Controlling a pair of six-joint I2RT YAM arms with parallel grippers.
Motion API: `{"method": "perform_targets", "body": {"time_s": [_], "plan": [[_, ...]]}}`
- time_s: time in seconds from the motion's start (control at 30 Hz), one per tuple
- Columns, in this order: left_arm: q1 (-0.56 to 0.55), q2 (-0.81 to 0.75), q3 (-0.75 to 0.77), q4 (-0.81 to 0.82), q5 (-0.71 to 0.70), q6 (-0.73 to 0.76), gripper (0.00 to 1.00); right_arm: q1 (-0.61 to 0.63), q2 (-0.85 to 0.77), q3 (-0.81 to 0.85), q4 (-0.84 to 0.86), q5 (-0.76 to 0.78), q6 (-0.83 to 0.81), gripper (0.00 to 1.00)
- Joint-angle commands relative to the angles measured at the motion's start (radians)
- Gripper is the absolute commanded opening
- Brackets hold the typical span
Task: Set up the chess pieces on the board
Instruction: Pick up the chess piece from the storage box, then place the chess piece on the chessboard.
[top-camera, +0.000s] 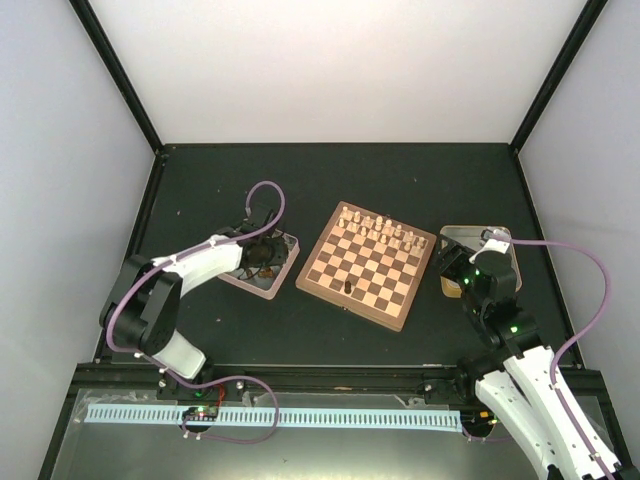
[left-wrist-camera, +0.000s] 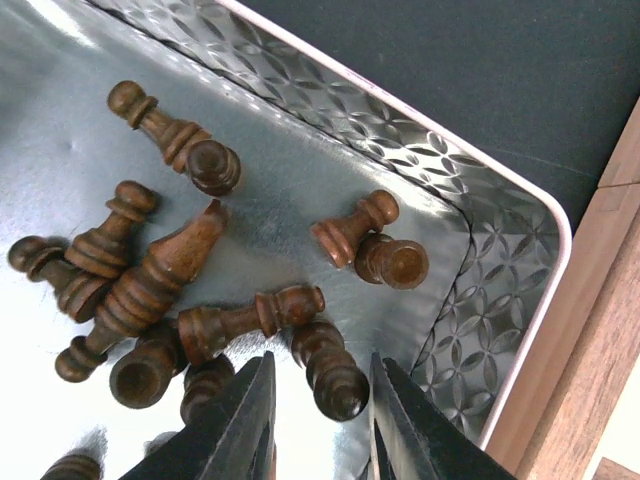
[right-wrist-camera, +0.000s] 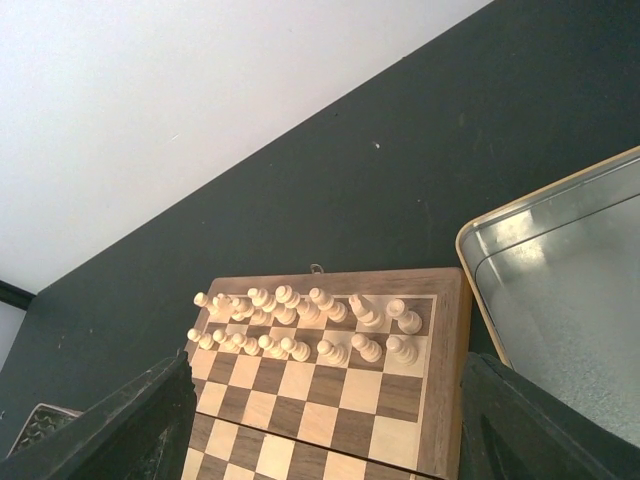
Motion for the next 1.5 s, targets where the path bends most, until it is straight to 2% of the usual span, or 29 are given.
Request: {"method": "perform_targets", "body": {"time_s": [0.0, 0.23, 0.4, 0.67, 0.8, 1.0, 1.1, 1.2, 1.33, 1.47], "plan": [[0.01, 0.037, 0.045, 0.039, 0.039, 0.026, 0.28, 0.006, -0.002, 0.007, 0.001, 0.021, -0.009, 0.74], [0.012, 0.061, 0.065, 0.044, 0.026, 0.039, 0.16, 0.005, -0.001, 0.003, 0.002, 0.02, -0.009, 0.74], [0.012, 0.016, 0.073, 0.02, 0.004, 0.051, 0.09, 0.005, -0.004, 0.006, 0.002, 0.023, -0.011, 0.74], [0.012, -0.149, 0.118, -0.065, -0.009, 0.098, 0.08, 0.005, -0.002, 0.01, 0.008, 0.024, -0.012, 0.74], [0.009, -0.21, 0.12, -0.07, 0.1, 0.139, 0.08, 0.004, -0.003, 0.01, 0.012, 0.025, -0.009, 0.74], [-0.024, -0.277, 0.105, -0.026, 0.353, 0.149, 0.11, 0.005, -0.006, 0.012, 0.013, 0.03, -0.004, 0.74], [-0.052, -0.334, 0.048, 0.085, 0.507, 0.086, 0.12, 0.005, -0.009, 0.012, 0.011, 0.033, -0.001, 0.74], [-0.12, -0.357, 0.012, 0.182, 0.554, 0.032, 0.12, 0.006, -0.009, 0.008, 0.017, 0.03, 0.002, 0.74], [-0.247, -0.334, 0.042, 0.196, 0.481, 0.04, 0.13, 0.005, -0.004, 0.007, 0.018, 0.023, 0.003, 0.74], [-0.349, -0.276, 0.097, 0.144, 0.371, 0.066, 0.13, 0.005, -0.012, 0.007, 0.01, 0.03, 0.003, 0.74]]}}
